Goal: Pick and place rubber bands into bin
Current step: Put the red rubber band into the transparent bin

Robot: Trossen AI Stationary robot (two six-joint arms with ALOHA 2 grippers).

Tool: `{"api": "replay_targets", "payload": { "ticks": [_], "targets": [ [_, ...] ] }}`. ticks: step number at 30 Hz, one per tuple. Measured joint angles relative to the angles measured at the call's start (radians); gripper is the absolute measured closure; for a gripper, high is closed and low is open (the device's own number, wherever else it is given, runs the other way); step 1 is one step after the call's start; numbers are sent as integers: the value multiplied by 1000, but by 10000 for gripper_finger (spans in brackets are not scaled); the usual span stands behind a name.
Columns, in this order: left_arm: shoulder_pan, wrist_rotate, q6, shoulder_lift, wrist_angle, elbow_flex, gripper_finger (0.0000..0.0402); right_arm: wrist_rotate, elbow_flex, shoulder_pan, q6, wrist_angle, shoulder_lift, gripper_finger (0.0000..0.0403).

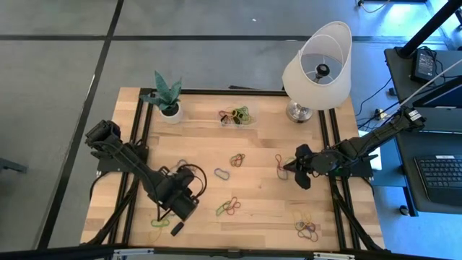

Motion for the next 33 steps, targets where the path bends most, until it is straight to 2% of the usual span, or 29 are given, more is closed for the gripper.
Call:
{"api": "replay_targets", "payload": {
  "ticks": [5,10,16,19,26,33],
  "targets": [
    [-31,-190,123,-2,32,0,279,0,10,0,-9,84,14,400],
    [-48,-202,211,-24,30,0,304,7,101,0,-78,85,122,401],
    [-77,-252,306,-70,45,-24,314,13,302,0,-105,15,364,401],
    [-92,-238,347,-140,121,-122,315,-5,429,0,-114,-54,501,402],
    [-163,-219,380,-389,383,-445,316,-62,747,0,-232,-199,792,400],
    [-191,-213,496,-600,542,-672,316,-64,1076,0,-325,-406,1037,365]
  ]
}}
